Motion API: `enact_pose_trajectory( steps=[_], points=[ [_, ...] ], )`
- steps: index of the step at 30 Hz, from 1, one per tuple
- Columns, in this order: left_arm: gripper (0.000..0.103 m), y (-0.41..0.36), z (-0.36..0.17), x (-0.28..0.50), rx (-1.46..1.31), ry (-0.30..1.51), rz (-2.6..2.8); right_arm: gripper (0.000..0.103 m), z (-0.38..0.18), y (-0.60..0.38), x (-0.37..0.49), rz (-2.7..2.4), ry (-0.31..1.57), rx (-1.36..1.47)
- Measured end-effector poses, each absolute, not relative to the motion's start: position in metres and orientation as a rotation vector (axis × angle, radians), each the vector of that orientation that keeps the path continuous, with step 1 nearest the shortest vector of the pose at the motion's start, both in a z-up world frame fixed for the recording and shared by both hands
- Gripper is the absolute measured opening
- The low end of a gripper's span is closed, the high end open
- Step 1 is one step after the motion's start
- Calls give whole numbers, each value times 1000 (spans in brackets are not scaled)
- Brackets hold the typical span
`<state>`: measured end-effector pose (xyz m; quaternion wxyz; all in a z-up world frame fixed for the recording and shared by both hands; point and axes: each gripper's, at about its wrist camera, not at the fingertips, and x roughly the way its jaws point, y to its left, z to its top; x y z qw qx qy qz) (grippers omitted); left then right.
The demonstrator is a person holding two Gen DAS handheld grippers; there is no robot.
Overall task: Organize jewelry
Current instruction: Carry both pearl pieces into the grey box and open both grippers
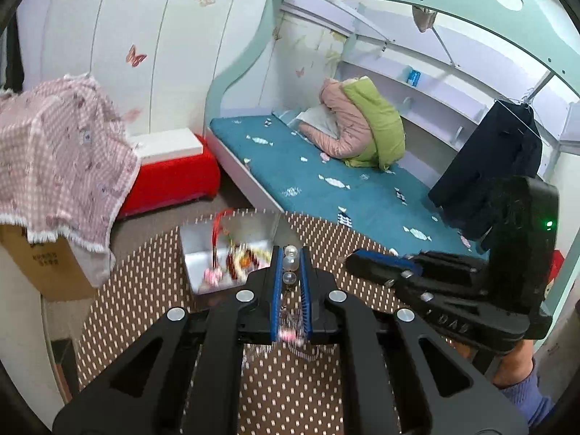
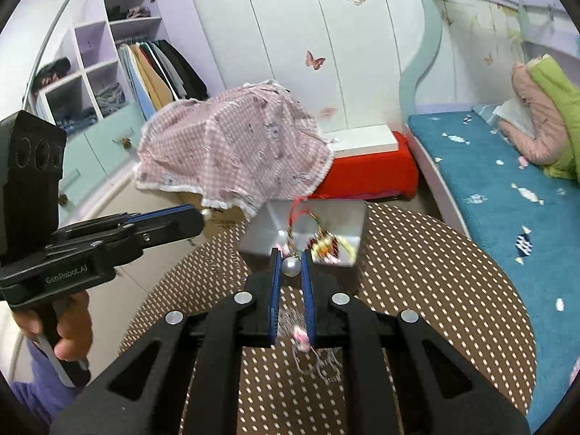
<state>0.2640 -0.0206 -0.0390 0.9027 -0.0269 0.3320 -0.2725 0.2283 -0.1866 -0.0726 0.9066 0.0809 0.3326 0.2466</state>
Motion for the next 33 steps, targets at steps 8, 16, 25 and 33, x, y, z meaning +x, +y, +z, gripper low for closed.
enact_pose_trajectory(
  steps=[8, 16, 25, 33],
  points=[
    [9, -29, -21, 309, -69, 686, -561, 10, -72, -183, 272, 550, 728, 247],
    [10, -36, -81, 344, -59, 841, -517, 10, -103, -173, 295, 531, 808, 234],
    [10, -35, -132, 357, -38, 938, -485, 10, -132, -166, 309, 513, 874, 214],
    [25, -30, -136, 359, -31, 942, -459, 13, -137, -166, 313, 510, 892, 222]
  ],
)
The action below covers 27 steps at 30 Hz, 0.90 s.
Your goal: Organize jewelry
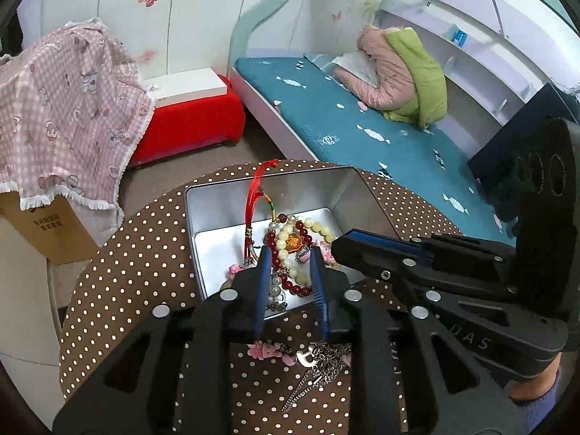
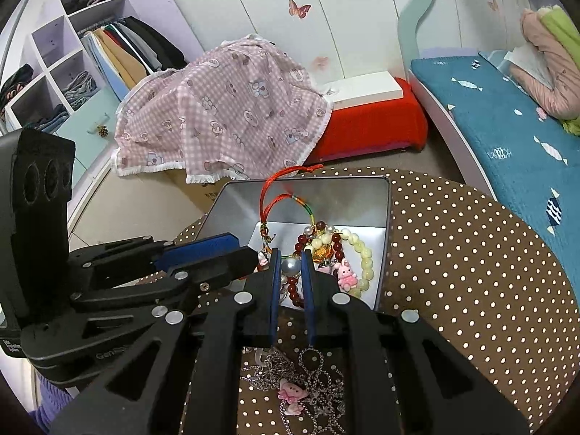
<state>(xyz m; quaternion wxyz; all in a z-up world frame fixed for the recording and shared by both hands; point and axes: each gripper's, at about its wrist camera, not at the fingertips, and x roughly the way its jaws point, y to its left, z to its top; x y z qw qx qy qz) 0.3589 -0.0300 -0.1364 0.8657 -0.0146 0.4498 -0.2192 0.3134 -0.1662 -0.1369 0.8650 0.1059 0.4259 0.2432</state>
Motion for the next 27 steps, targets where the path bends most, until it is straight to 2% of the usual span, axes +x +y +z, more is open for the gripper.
enact_pose_trajectory(
  steps=[2, 6, 8, 10, 11, 16, 27],
  points=[
    [30, -27, -135, 357, -30, 935, -453, 13, -137, -167, 313, 509, 891, 237],
    [35, -21, -126, 347, -31, 913, -447, 13, -131, -166, 308, 518, 878, 231],
    [52, -15, -118, 337, -21, 879, -430, 17, -125, -168, 300, 520, 864, 219],
    [66, -8, -108, 324, -2, 830, -401, 23, -117, -170, 289, 516, 840, 201],
    [70, -3, -104, 314, 9, 801, -384, 24, -113, -171, 283, 511, 828, 189],
    [79, 27, -93, 271, 46, 718, -288, 37, -106, -176, 248, 481, 781, 127],
    [80, 54, -137, 201, 65, 752, -183, 49, -134, -184, 185, 402, 790, 62]
  ],
)
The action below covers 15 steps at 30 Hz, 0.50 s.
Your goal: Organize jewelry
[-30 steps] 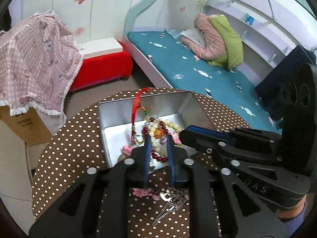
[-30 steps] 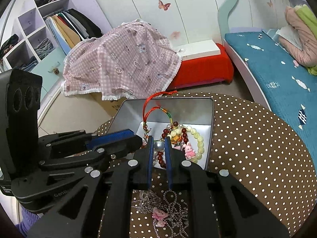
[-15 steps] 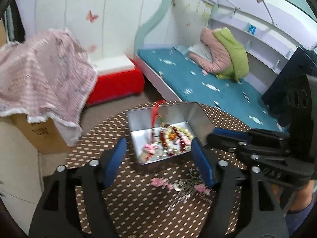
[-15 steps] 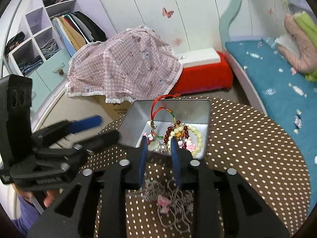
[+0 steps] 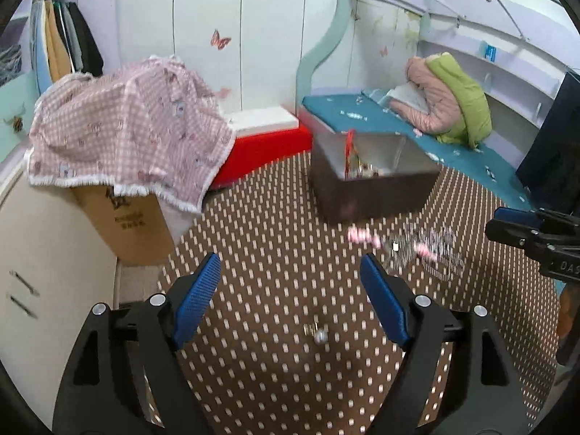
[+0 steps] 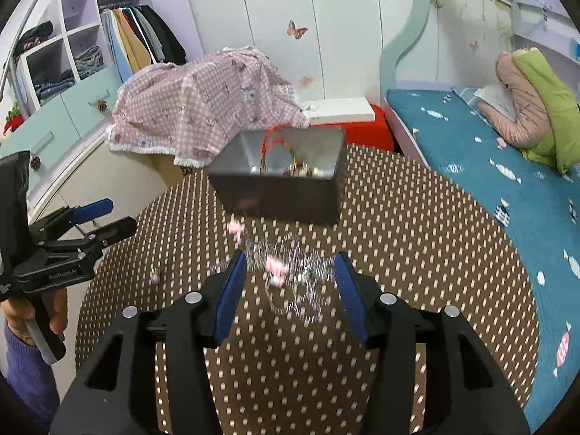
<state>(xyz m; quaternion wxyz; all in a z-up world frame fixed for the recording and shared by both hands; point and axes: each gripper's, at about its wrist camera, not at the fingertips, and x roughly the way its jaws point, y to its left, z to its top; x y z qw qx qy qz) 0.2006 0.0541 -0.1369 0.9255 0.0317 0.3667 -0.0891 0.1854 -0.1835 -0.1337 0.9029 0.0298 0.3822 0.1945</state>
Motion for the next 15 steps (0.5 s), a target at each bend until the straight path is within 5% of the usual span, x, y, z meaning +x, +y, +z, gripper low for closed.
enact_pose_trajectory(
  steps=[4, 15],
  points=[
    [78, 51, -160, 191, 83, 790, -150, 51, -145, -179, 175, 409, 815, 69],
    [53, 43, -191, 194, 58, 888, -179, 53, -157, -176, 161, 427, 835, 73]
  ],
)
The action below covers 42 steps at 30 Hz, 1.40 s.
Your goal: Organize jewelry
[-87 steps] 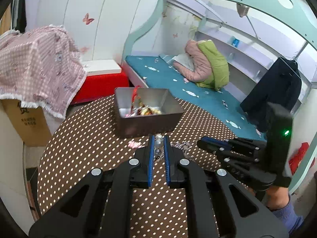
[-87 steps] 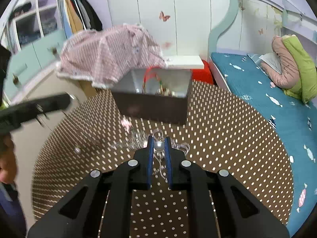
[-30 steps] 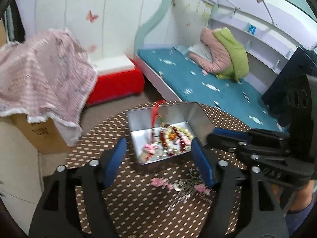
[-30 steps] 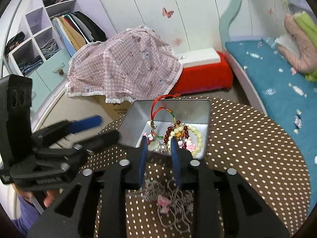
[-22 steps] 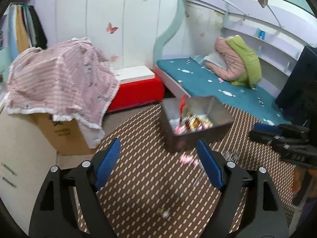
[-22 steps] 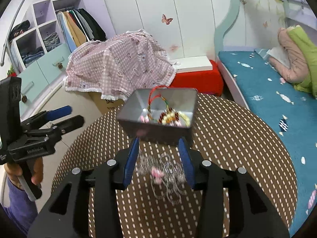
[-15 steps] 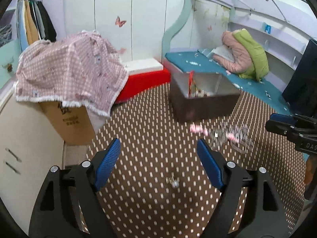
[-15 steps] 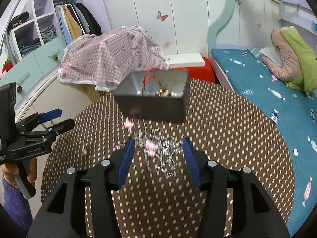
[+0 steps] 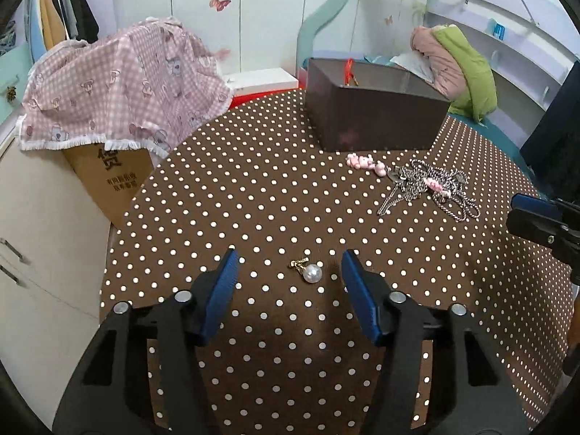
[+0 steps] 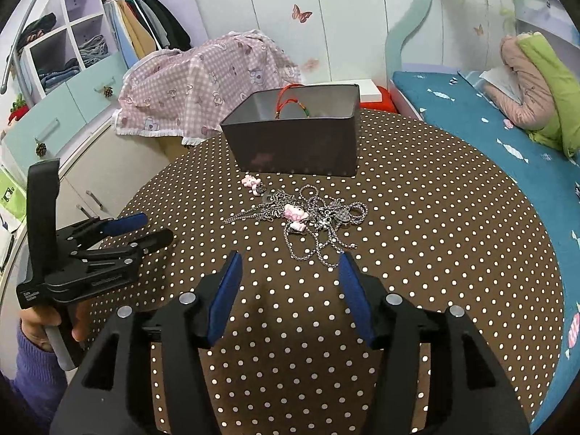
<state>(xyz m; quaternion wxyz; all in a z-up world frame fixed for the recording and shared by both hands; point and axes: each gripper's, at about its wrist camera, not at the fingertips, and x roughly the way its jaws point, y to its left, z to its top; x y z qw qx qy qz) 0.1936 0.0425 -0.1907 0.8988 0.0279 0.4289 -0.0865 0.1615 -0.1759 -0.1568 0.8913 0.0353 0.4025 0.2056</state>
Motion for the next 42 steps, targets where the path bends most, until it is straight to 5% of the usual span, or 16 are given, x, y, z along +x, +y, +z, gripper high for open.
enact_pose_trajectory(
  steps=[4, 7, 16, 23, 42],
  points=[
    [39, 43, -194, 197, 62, 903, -189, 55, -158, -177, 163, 426, 837, 76],
    [17, 42, -195, 198, 88, 904, -197, 56, -159, -177, 165, 421, 837, 73],
    [11, 43, -190, 204, 24, 904, -252, 55, -162, -157, 175, 409, 828, -47],
    [11, 48, -185, 209, -1, 892, -278, 28, -172, -141, 196, 421, 840, -109],
    [11, 69, -168, 214, -80, 859, -296, 12, -187, -127, 219, 395, 856, -219]
  ],
)
